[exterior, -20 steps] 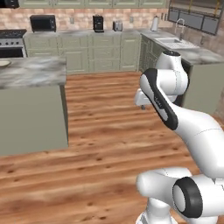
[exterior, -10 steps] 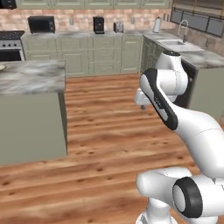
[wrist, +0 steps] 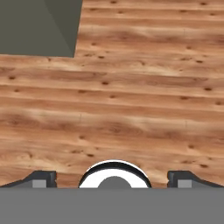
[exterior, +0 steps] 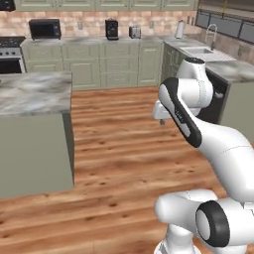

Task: Place the two vegetables and bowl onto the tray for setting up a vegetable dip station.

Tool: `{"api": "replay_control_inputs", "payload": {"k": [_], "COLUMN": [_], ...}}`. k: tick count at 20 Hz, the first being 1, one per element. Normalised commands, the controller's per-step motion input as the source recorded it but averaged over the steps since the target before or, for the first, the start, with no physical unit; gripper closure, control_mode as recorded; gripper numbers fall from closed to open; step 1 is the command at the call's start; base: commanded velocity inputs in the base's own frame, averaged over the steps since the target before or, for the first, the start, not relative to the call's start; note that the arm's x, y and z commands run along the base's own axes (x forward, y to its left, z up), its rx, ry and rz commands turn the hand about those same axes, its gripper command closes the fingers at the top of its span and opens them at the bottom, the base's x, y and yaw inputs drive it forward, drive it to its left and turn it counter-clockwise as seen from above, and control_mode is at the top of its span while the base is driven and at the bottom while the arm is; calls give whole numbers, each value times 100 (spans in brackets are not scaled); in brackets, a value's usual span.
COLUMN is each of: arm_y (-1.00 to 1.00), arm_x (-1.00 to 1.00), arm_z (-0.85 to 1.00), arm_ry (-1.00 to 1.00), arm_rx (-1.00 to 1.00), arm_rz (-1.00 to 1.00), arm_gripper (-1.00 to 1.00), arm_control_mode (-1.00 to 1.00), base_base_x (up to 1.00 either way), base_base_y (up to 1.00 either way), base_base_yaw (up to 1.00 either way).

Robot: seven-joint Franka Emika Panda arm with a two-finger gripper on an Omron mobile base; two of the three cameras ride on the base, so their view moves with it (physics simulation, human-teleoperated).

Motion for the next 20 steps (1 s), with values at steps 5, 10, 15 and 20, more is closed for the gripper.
{"api": "replay_control_inputs", "payload": {"k": [5,10,15,20], "arm_y": [0,0,0,0], "arm_x": [0,0,0,0], "arm_z": [0,0,0,0], "arm_ry": [0,0,0,0], "arm_rx": [0,0,0,0], "arm_rz": [0,0,0,0], "arm_gripper": [-100,-100,-100,-100], "arm_control_mode": [100,100,100,100], "base_base_x": [51,50,51,50], "base_base_y": [-31,-31,-31,-31], "base_base_yaw": [0,1,1,3]}}
